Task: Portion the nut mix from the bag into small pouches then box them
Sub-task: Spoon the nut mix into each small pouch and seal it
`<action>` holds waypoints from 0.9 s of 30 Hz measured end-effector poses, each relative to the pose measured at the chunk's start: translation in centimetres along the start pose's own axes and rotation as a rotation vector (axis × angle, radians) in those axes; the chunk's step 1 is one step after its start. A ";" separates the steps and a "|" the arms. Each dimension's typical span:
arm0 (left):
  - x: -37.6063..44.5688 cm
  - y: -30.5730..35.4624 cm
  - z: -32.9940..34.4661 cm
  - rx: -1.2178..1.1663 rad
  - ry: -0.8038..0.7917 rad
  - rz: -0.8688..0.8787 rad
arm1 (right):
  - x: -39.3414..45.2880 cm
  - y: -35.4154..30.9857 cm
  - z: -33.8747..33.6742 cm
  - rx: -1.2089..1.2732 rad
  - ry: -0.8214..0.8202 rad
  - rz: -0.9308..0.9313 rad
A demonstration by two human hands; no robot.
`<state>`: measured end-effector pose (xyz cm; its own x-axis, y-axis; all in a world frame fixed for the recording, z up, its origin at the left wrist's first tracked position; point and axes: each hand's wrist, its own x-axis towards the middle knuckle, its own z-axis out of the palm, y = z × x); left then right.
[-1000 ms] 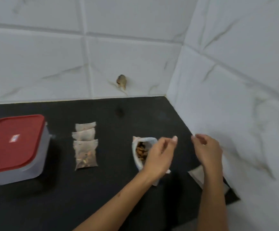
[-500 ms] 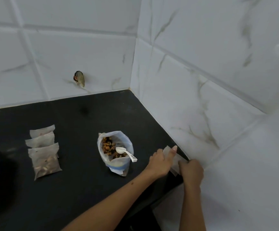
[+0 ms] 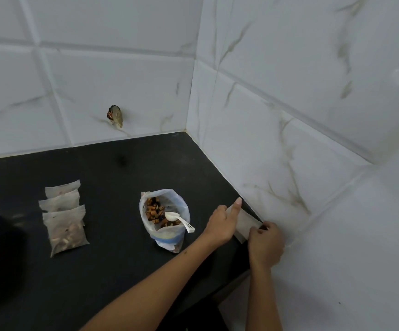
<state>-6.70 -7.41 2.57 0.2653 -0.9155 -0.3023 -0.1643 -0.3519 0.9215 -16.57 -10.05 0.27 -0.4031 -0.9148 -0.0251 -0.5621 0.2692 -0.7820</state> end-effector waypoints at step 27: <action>-8.3 -2.7 -17.1 -0.398 0.767 0.453 | -11.8 -12.3 7.0 0.727 -1.349 0.150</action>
<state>7.79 4.43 6.77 0.8257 -0.5229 0.2118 -0.1074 0.2229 0.9689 0.20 -4.65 5.85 0.7358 -0.5845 -0.3421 0.0464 0.5475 -0.8355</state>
